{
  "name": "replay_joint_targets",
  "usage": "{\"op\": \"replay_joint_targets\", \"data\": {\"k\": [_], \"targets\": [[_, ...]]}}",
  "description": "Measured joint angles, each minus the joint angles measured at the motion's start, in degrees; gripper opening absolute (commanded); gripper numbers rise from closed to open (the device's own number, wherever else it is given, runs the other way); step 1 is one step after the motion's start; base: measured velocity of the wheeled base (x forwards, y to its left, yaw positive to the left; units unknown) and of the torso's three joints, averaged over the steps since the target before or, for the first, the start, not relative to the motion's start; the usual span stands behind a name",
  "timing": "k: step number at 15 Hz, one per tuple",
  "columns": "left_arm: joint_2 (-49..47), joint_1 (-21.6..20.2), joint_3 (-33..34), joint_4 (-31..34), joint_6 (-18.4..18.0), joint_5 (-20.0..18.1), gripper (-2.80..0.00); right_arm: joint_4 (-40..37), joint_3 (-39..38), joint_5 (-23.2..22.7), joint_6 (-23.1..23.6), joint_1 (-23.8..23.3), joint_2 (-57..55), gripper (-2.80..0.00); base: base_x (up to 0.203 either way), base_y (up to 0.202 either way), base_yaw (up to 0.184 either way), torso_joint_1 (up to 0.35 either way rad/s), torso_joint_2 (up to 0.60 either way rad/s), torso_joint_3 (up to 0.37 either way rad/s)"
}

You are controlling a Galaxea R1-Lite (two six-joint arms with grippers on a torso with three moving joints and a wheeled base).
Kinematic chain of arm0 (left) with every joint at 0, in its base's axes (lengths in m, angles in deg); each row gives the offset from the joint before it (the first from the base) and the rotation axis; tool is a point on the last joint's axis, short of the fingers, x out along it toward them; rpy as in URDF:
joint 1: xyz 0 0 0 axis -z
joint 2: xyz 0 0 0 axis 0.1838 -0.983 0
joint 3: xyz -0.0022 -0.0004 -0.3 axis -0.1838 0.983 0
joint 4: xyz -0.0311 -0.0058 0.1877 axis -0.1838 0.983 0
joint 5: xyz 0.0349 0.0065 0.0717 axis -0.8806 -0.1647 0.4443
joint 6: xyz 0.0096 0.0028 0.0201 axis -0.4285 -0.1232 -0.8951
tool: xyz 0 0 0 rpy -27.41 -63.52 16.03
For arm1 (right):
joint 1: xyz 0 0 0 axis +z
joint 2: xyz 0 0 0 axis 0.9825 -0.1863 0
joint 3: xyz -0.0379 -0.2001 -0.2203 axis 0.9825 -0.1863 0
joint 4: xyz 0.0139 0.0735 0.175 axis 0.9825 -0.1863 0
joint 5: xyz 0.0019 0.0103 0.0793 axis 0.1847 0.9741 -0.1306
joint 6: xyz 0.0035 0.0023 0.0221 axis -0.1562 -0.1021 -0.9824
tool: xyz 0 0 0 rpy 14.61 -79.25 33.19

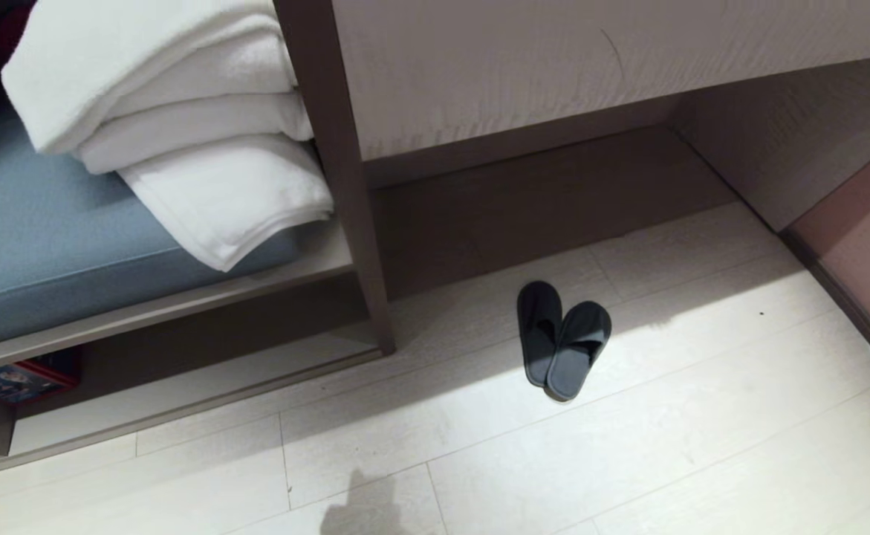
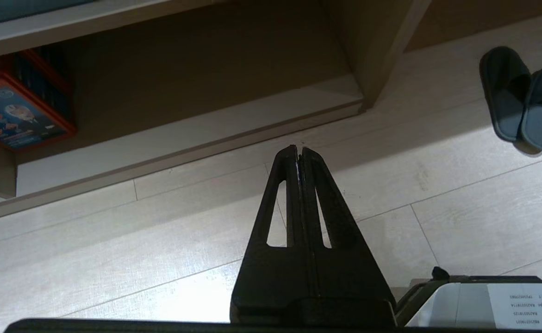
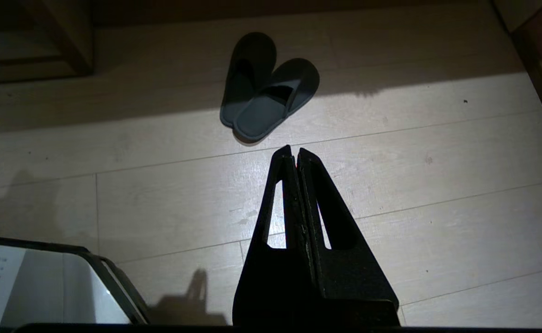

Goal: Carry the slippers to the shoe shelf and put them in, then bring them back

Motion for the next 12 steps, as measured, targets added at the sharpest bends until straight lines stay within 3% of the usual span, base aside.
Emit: {"op": "replay_joint_targets", "data": {"k": [12], "targets": [[0.0,0.0,0.0,0.0,0.0,0.0,-2.8,0.0,0.0,0.0,0.3,0.0,0.0,-2.8,0.0,0.0,0.0,0.002,0.0,0.203]]}}
